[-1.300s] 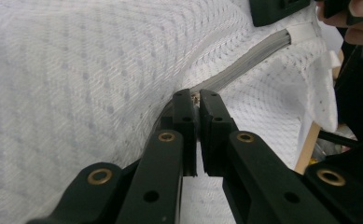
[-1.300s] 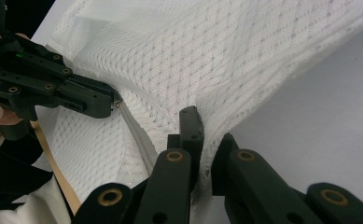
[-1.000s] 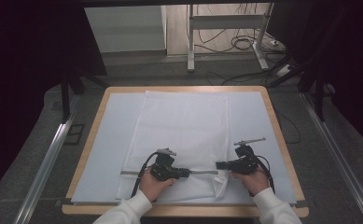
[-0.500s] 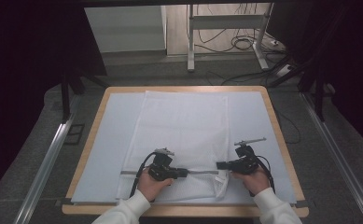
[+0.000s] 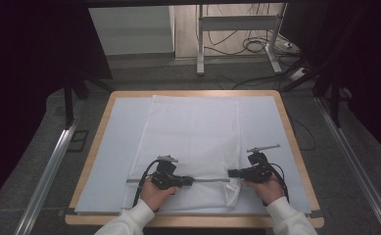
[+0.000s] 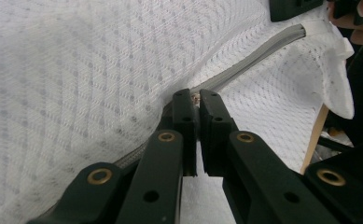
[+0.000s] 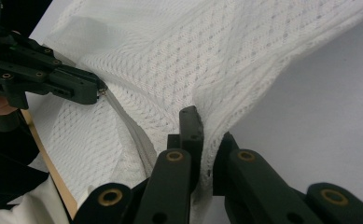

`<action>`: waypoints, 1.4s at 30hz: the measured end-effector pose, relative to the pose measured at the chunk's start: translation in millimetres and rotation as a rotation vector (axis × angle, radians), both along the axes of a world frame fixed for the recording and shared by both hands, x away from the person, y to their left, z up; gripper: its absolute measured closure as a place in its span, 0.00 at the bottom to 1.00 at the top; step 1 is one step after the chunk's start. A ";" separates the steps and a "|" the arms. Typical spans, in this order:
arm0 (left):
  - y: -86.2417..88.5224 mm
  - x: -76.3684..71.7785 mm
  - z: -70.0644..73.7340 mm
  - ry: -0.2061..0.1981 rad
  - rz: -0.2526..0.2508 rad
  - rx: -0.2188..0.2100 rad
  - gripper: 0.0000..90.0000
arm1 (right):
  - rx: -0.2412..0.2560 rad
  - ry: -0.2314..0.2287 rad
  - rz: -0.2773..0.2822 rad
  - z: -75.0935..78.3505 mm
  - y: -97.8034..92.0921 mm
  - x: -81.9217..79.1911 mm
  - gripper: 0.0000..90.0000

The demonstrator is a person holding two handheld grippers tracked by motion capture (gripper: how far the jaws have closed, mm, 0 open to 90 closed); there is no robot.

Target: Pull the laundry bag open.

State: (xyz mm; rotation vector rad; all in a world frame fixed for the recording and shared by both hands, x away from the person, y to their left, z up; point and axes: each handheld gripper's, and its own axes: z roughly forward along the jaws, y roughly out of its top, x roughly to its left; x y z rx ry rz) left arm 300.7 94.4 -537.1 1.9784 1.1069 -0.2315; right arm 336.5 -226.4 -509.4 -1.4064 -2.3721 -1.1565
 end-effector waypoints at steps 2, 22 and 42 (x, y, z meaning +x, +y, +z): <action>2.4 -0.9 0.1 0.002 0.002 0.000 0.97 | 0.000 0.000 0.000 -0.1 -0.1 0.0 0.97; 40.1 -4.8 1.1 0.002 0.067 0.015 0.97 | -0.012 -0.003 -0.027 -2.2 -6.6 1.7 0.97; 45.8 -6.6 1.8 0.002 0.074 0.025 0.97 | -0.019 -0.004 -0.022 -2.3 -7.0 1.3 0.97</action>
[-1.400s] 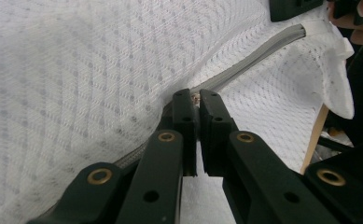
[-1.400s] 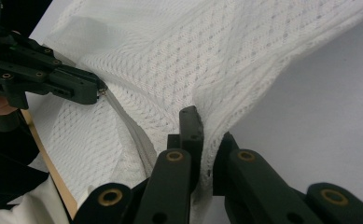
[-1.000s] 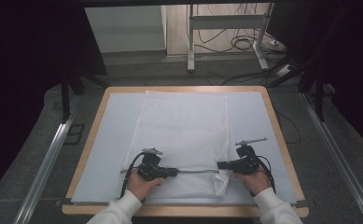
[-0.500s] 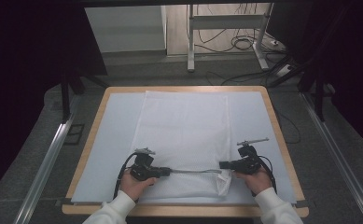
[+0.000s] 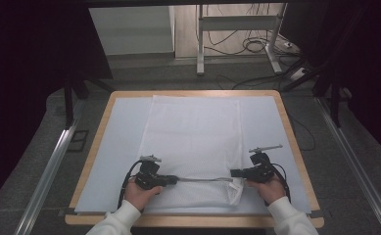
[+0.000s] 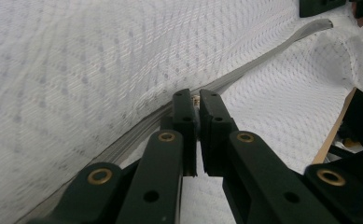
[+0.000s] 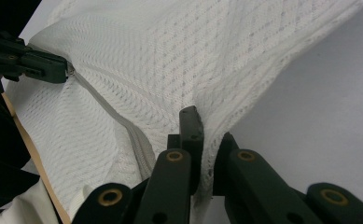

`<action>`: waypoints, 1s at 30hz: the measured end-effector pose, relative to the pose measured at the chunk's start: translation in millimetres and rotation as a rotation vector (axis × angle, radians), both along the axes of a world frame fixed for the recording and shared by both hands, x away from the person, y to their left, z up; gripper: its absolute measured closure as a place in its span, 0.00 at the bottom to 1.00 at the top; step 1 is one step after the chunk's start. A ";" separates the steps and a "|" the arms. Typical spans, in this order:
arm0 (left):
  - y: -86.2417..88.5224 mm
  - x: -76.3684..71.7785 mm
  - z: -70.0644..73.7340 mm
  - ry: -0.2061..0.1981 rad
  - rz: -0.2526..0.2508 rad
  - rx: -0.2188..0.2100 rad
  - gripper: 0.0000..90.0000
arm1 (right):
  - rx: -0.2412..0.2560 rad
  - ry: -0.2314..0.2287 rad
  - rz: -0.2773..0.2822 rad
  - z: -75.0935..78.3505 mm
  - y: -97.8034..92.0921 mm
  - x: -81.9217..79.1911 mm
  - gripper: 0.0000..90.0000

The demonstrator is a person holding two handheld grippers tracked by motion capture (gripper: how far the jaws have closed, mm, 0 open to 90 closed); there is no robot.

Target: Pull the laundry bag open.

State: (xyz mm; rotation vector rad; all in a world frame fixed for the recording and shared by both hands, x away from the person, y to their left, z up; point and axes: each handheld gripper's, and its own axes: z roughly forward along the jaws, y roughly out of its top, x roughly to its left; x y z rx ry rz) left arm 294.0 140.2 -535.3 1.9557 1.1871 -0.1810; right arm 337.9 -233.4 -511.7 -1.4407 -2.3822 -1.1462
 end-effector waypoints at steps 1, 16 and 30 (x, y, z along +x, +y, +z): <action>1.1 -0.1 0.3 -0.001 0.005 -0.001 0.97 | 0.000 0.000 0.000 -0.1 0.0 0.1 0.97; 19.9 -2.3 2.3 0.003 0.038 -0.014 0.97 | -0.003 -0.001 -0.001 -0.5 0.7 0.2 0.97; 30.4 -6.8 2.3 0.003 0.053 -0.008 0.97 | -0.001 -0.001 -0.001 -0.3 0.9 0.1 0.97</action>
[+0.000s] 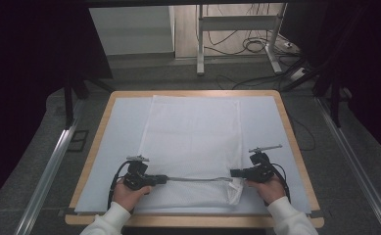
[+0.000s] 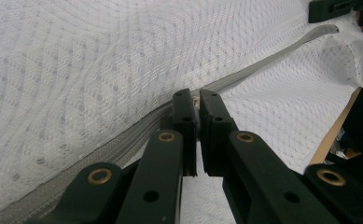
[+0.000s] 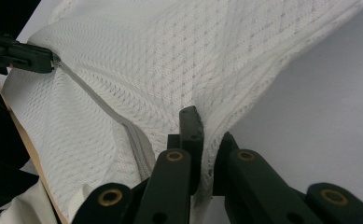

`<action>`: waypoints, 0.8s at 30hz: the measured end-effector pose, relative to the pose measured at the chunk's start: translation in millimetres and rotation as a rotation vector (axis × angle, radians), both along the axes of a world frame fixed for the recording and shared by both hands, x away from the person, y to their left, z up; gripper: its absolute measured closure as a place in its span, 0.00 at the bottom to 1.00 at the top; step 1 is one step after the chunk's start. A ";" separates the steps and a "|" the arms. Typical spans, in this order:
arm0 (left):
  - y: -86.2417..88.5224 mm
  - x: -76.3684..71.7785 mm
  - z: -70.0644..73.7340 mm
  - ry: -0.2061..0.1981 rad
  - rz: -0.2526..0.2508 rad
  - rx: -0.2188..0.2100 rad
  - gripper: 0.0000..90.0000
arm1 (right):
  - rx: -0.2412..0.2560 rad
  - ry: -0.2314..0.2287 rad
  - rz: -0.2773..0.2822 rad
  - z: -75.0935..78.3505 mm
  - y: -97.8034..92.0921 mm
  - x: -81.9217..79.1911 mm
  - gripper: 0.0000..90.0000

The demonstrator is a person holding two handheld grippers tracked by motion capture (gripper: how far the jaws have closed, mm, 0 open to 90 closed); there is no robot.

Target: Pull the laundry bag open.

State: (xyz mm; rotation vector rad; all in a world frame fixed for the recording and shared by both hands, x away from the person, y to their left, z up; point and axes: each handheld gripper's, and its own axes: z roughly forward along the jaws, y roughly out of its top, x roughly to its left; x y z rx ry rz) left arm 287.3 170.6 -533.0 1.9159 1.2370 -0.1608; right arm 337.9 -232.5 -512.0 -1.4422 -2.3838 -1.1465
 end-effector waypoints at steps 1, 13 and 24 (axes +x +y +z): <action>0.8 -0.2 0.3 0.001 0.001 0.003 0.97 | -0.003 -0.001 -0.001 0.0 0.1 -0.1 0.97; 12.4 -3.5 3.0 -0.002 0.016 -0.004 0.97 | -0.002 0.000 -0.001 -0.1 -0.7 0.2 0.97; 26.4 -6.2 3.5 -0.005 0.041 -0.011 0.97 | -0.004 -0.001 -0.001 -0.2 -0.8 0.3 0.97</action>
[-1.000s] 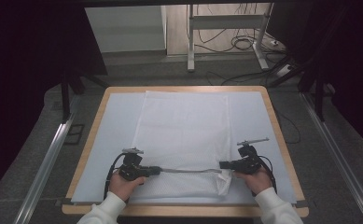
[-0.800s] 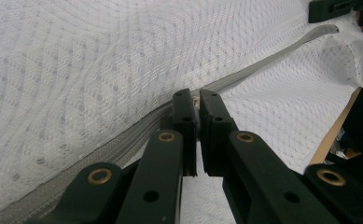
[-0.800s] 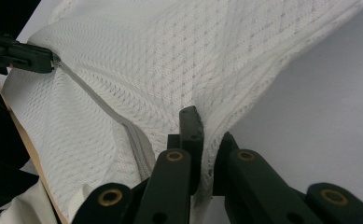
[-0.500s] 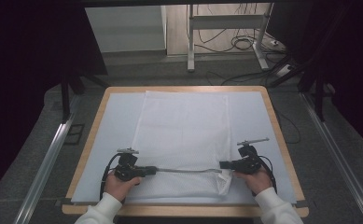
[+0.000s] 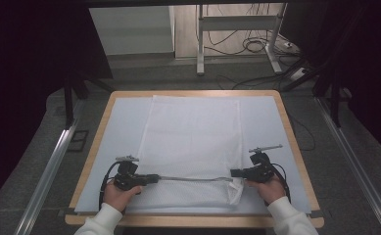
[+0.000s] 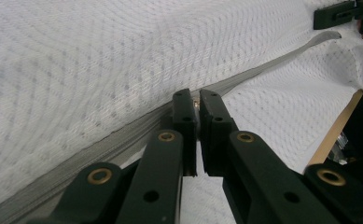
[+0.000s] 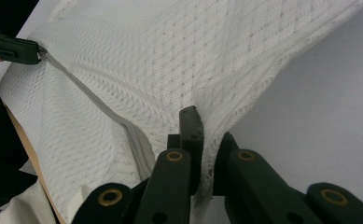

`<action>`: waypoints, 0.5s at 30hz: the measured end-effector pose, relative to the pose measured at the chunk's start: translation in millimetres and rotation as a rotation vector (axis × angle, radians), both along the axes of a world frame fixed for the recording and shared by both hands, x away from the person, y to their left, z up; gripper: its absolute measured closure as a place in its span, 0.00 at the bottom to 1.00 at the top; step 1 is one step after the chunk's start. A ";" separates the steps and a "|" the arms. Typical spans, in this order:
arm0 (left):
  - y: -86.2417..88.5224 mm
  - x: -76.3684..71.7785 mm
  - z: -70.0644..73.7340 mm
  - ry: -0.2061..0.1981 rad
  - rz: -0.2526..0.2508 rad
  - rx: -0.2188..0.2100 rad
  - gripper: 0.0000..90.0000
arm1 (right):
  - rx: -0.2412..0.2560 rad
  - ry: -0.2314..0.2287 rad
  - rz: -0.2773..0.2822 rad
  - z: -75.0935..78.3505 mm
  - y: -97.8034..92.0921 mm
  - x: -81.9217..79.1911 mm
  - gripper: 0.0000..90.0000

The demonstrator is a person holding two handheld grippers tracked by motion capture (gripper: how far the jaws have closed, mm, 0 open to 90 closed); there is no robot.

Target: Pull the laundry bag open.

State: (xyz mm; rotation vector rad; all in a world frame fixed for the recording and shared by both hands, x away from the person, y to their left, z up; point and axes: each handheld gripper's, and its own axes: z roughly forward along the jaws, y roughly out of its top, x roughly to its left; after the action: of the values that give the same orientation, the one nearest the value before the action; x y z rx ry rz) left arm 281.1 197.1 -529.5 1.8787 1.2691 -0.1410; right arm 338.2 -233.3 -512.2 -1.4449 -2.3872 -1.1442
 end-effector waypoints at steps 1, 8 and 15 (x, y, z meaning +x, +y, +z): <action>1.7 -0.3 0.1 0.003 0.001 0.000 0.97 | 0.000 0.000 0.000 0.1 -0.1 0.0 0.97; 9.9 -1.7 0.0 0.000 0.020 -0.006 0.97 | -0.001 0.001 0.000 -0.5 0.3 0.2 0.97; 20.2 -3.7 0.4 0.001 0.039 -0.012 0.97 | -0.001 0.002 0.000 -0.6 0.2 0.3 0.97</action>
State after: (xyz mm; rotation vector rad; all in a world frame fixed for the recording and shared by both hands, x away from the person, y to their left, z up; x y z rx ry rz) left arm 277.4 217.3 -529.2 1.8432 1.3023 -0.1288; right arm 338.5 -233.1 -512.8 -1.4460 -2.3865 -1.1422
